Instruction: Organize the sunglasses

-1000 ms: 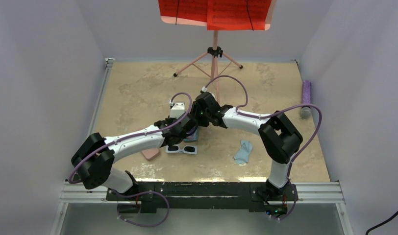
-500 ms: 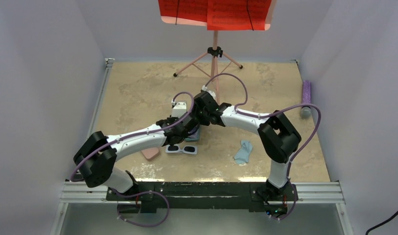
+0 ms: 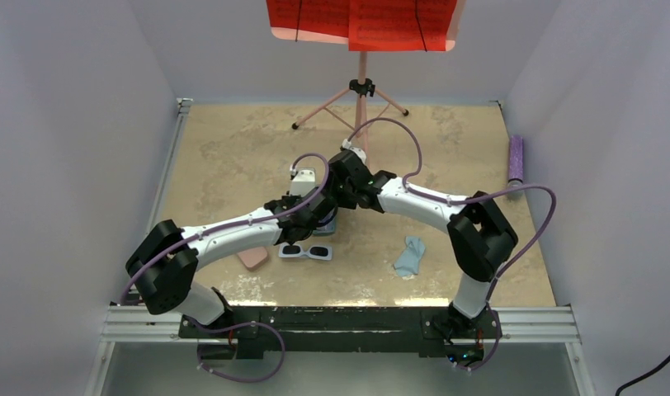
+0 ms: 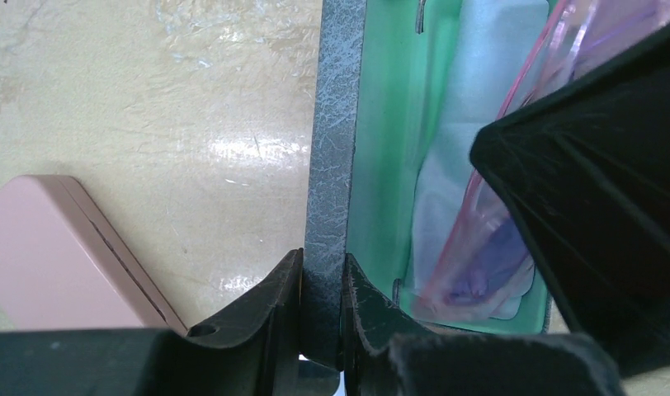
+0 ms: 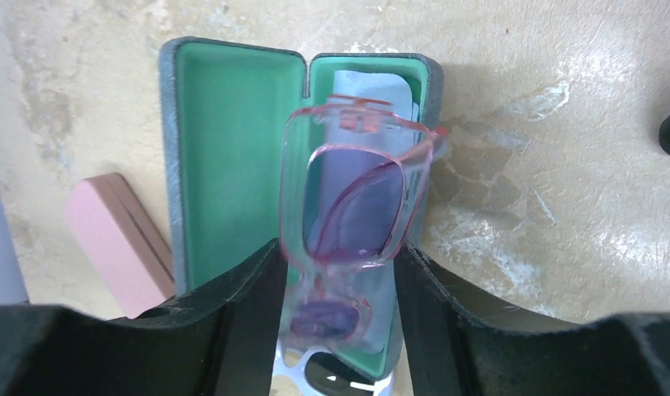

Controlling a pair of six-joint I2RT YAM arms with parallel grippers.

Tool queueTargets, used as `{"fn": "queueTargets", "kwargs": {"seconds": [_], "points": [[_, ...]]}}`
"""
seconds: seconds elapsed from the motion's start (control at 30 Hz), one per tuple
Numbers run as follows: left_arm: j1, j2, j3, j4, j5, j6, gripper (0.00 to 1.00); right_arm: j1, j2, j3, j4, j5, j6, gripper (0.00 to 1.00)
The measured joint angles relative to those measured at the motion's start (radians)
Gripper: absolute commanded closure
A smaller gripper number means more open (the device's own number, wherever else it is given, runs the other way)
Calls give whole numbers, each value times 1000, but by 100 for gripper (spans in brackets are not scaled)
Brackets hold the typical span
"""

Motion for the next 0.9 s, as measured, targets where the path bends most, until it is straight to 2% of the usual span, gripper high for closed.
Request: {"fn": "queueTargets", "kwargs": {"seconds": [0.37,0.6,0.9], "points": [[0,0,1,0,-24,7,100,2,-77,1,-7,5,-22,43],[0,0,3,1,-40,18,100,1,-77,0,-6,3,-30,48],[0,-10,4,0,-40,33,100,1,-67,0,8,-76,-40,49]]}}
